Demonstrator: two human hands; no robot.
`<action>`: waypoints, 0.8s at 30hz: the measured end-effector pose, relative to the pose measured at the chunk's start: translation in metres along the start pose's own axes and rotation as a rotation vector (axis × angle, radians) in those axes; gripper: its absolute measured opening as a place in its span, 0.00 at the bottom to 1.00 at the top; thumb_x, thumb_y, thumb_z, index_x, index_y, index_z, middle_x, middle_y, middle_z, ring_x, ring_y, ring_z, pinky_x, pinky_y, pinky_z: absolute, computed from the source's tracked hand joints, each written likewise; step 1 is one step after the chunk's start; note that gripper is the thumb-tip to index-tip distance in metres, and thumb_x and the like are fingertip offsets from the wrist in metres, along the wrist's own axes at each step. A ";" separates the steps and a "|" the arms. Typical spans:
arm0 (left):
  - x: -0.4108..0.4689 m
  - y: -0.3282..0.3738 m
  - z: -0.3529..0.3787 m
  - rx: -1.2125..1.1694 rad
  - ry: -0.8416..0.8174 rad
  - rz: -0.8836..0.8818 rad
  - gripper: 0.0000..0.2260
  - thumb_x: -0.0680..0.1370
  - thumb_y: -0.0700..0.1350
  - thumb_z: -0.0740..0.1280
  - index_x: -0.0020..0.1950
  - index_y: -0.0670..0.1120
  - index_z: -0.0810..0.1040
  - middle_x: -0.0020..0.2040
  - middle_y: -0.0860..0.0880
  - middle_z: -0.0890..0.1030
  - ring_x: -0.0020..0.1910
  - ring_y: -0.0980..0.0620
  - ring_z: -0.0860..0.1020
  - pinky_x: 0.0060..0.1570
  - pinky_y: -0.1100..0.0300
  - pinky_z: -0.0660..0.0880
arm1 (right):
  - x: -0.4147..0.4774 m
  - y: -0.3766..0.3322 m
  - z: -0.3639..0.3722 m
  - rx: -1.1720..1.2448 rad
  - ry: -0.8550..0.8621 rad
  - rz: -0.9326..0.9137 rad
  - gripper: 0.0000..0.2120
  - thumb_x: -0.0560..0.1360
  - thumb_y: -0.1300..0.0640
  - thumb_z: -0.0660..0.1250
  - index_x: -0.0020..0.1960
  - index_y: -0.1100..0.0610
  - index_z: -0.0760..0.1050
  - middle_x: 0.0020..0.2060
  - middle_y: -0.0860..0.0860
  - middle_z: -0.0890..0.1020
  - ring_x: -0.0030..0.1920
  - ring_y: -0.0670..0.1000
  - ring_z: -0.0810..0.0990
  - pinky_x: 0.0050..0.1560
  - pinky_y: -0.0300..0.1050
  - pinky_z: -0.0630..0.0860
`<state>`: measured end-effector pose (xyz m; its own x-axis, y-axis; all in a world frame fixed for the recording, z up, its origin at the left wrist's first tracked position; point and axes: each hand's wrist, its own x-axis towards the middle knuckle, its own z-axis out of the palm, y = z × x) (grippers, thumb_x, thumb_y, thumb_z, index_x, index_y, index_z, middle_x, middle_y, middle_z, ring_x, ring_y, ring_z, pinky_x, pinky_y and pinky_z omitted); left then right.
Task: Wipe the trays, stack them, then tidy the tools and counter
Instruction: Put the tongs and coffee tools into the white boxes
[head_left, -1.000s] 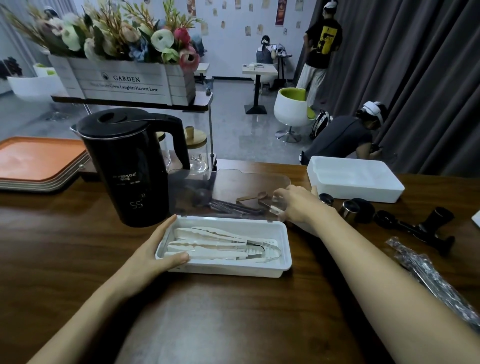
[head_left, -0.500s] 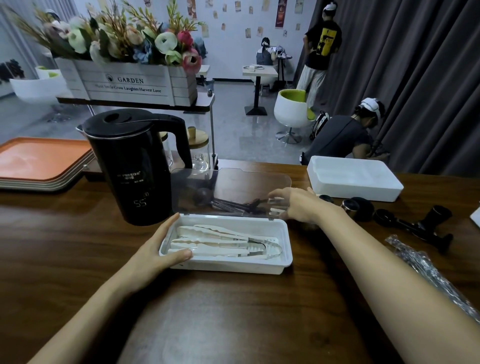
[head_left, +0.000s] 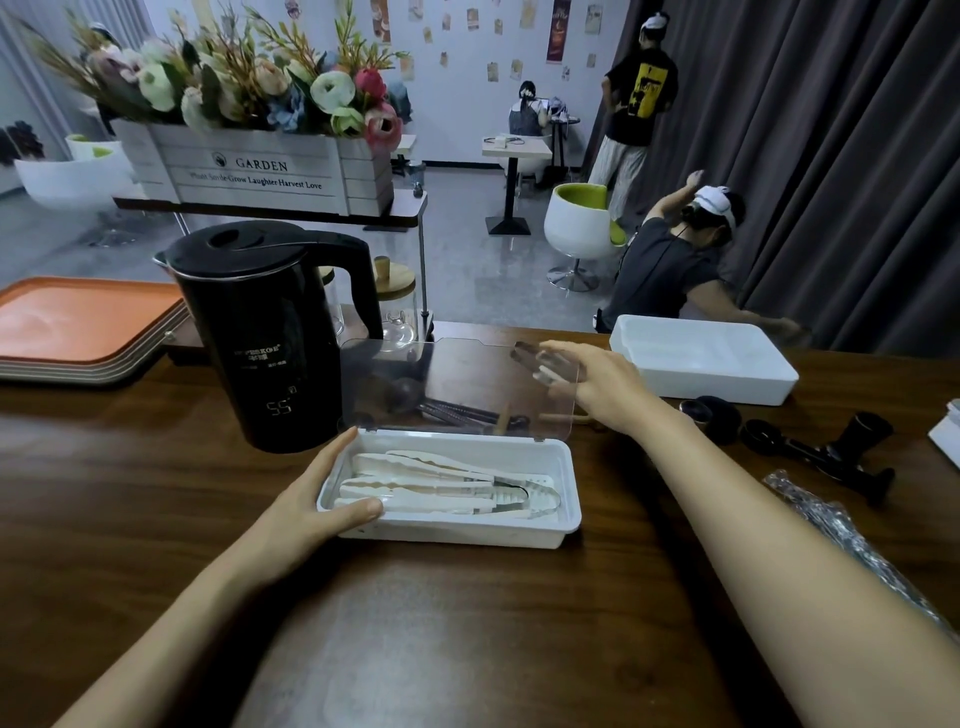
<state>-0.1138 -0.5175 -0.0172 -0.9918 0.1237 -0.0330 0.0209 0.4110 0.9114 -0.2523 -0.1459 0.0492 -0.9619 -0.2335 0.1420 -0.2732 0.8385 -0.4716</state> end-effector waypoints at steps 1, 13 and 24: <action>0.000 0.000 0.000 -0.001 0.001 0.000 0.46 0.64 0.68 0.77 0.79 0.67 0.60 0.72 0.72 0.68 0.71 0.72 0.66 0.72 0.61 0.63 | 0.002 0.000 -0.003 0.035 0.030 0.015 0.29 0.75 0.48 0.74 0.74 0.40 0.69 0.66 0.46 0.78 0.65 0.53 0.75 0.58 0.46 0.69; -0.003 0.004 0.001 0.001 -0.002 -0.008 0.46 0.64 0.68 0.76 0.79 0.67 0.60 0.71 0.75 0.66 0.69 0.76 0.64 0.70 0.63 0.63 | 0.009 -0.017 -0.041 0.387 0.248 -0.026 0.26 0.75 0.52 0.74 0.71 0.41 0.74 0.59 0.45 0.82 0.58 0.46 0.80 0.63 0.55 0.77; 0.000 0.000 0.003 0.013 -0.006 -0.007 0.46 0.65 0.69 0.77 0.78 0.69 0.58 0.72 0.75 0.66 0.72 0.74 0.63 0.74 0.59 0.62 | -0.044 -0.104 -0.075 0.490 0.170 -0.201 0.25 0.73 0.51 0.76 0.68 0.39 0.76 0.52 0.39 0.81 0.49 0.45 0.80 0.53 0.46 0.78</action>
<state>-0.1130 -0.5148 -0.0189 -0.9911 0.1263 -0.0425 0.0152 0.4236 0.9057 -0.1803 -0.1858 0.1578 -0.8867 -0.2479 0.3903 -0.4622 0.4494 -0.7645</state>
